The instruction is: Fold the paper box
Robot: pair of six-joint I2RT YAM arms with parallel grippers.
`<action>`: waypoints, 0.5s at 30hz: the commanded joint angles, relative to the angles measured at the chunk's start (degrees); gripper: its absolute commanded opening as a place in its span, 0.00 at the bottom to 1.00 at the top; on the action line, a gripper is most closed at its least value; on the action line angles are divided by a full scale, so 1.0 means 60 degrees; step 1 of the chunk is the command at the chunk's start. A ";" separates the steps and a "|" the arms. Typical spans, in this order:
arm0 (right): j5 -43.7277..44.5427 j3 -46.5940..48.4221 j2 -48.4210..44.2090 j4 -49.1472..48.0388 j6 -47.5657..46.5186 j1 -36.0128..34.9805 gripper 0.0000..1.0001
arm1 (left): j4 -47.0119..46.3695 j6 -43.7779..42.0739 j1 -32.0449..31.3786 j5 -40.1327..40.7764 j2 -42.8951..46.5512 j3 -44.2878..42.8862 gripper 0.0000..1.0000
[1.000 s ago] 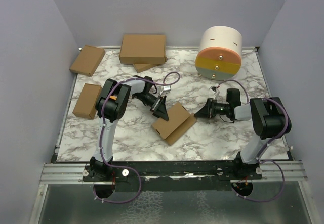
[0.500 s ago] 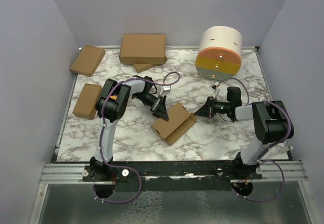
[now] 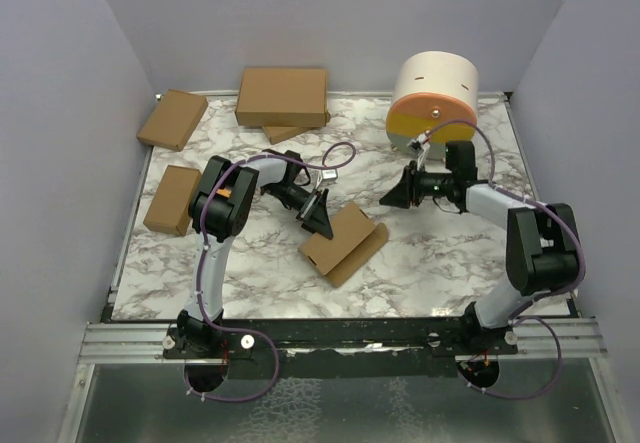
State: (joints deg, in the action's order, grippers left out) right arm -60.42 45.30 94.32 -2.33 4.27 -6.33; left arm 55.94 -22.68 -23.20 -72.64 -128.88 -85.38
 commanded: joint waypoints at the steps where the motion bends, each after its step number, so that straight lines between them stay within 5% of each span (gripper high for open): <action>1: 0.0556 0.0953 -0.1219 0.2763 -0.2745 0.0002 0.43 | -0.0400 -0.0609 0.0058 0.0461 -0.0134 -0.0066 0.38; 6: 0.1178 0.1353 -0.0470 0.4583 -0.3364 -0.0001 0.44 | -0.0439 -0.0600 0.0058 0.0461 -0.0071 -0.0024 0.38; 15: 0.1469 0.1217 0.0421 0.4559 -0.2913 0.0001 0.34 | -0.0500 -0.0557 0.0058 0.0500 -0.0039 0.0051 0.38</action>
State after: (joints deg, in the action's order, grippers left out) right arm -53.80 51.64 94.24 22.24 -12.34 -6.33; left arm 55.86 -22.61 -23.20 -72.64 -128.88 -85.38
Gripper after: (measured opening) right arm 0.377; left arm 0.541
